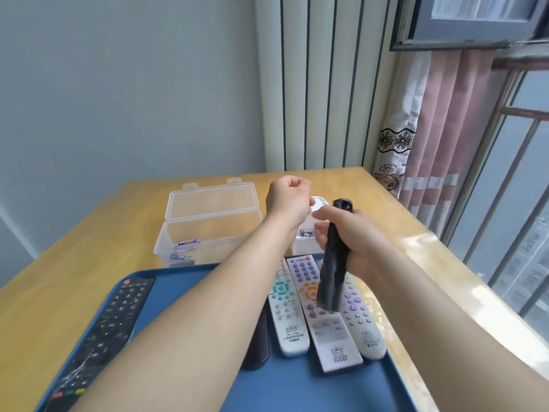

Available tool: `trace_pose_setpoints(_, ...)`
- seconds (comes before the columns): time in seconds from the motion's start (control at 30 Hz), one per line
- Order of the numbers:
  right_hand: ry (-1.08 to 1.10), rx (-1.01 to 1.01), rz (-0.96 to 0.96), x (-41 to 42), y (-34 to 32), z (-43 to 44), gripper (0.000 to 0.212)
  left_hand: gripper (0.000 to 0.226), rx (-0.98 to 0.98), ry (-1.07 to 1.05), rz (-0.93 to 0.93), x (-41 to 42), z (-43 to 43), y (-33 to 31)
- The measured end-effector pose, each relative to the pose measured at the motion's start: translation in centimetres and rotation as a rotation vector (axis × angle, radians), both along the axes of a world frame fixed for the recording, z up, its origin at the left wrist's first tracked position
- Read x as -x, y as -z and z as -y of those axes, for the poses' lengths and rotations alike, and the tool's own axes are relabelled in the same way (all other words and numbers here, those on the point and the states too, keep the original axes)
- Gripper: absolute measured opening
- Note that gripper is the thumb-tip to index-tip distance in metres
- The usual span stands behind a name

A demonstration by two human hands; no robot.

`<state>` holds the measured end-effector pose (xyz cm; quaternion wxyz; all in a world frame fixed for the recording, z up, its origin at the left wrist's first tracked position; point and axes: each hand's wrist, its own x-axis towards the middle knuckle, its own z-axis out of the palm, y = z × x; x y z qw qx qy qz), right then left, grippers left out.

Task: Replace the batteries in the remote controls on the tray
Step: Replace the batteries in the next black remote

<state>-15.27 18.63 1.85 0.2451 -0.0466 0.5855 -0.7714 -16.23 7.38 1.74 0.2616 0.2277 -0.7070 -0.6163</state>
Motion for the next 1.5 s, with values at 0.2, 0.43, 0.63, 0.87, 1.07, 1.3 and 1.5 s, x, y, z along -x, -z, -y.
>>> trace_pose_setpoints(0.2, 0.271, 0.108, 0.03, 2.0, 1.6, -0.8, 0.021, 0.031, 0.09, 0.206, 0.088, 2.1, 0.1, 1.1)
trace_pose_setpoints(0.43, 0.206, -0.057, -0.121, 1.5, 1.3, 0.2, 0.013, 0.019, 0.07, 0.079, 0.001, -3.0, 5.6, -0.9)
trace_pose_setpoints(0.63, -0.117, -0.305, -0.568, -1.4, -0.3, 5.0, 0.026, 0.017, 0.463, 0.05, 0.416, -10.5, 13.8, -1.7)
trace_pose_setpoints(0.87, -0.383, -0.726, -0.995, -2.6, 0.0, 10.1, 0.02, 0.014, 0.866, 0.215, 0.84, -11.1, 17.2, -0.4)
trace_pose_setpoints(1.07, -0.387, -0.819, -1.046, -2.6, 1.0, 12.3, 0.027, 0.018, 1.175, 0.327, 0.959, -9.6, 18.0, -0.2)
trace_pose_setpoints(1.3, -0.373, -0.808, -1.012, -1.8, 1.5, 13.1, 0.026, 0.017, 1.394, 0.317, 0.912, -8.2, 17.4, 1.0)
trace_pose_setpoints(1.5, -0.357, -0.788, -0.981, -1.4, 1.9, 13.2, 0.023, 0.013, 1.141, 0.351, 0.821, -8.2, 18.1, 1.3)
